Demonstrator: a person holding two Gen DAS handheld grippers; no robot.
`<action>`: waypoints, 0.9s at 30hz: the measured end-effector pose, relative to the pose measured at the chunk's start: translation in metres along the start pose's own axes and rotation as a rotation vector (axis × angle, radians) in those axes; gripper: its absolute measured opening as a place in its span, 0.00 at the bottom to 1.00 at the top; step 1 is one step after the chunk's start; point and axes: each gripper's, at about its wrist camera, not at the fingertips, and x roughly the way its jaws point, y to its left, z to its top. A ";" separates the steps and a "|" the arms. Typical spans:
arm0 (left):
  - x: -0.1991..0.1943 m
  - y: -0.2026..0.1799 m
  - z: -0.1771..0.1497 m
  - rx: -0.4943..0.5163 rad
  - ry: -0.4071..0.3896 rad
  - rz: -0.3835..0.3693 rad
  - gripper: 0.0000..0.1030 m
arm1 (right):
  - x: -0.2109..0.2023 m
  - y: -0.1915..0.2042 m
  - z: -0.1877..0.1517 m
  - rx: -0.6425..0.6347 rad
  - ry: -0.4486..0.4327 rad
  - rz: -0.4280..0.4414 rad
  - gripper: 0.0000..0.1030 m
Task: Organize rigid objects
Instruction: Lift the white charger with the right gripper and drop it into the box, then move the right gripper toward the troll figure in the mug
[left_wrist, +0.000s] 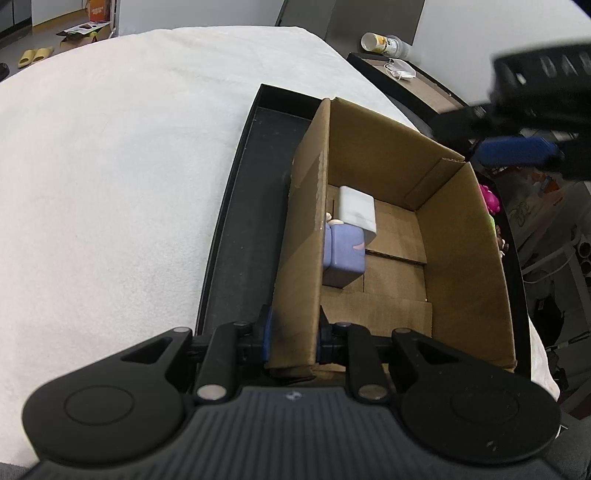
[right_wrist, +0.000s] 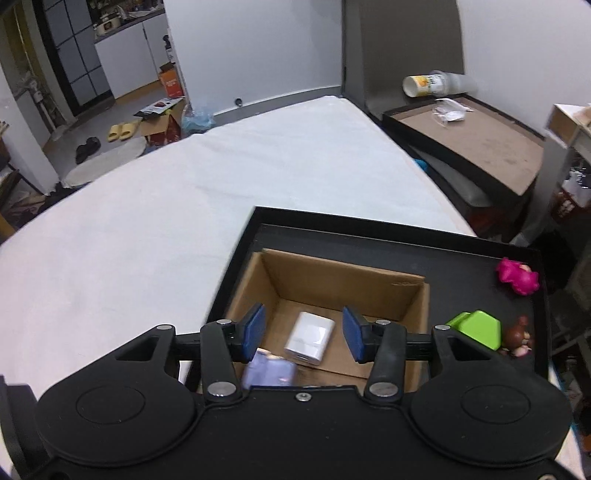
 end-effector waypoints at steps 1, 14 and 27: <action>0.000 -0.001 0.000 0.006 -0.002 0.003 0.19 | -0.001 -0.003 -0.003 -0.003 0.000 -0.009 0.49; -0.001 -0.003 0.001 0.011 0.001 0.012 0.19 | -0.014 -0.043 -0.027 0.010 0.004 -0.088 0.58; -0.001 -0.008 0.000 0.019 0.002 0.037 0.18 | -0.019 -0.093 -0.050 0.073 0.009 -0.116 0.60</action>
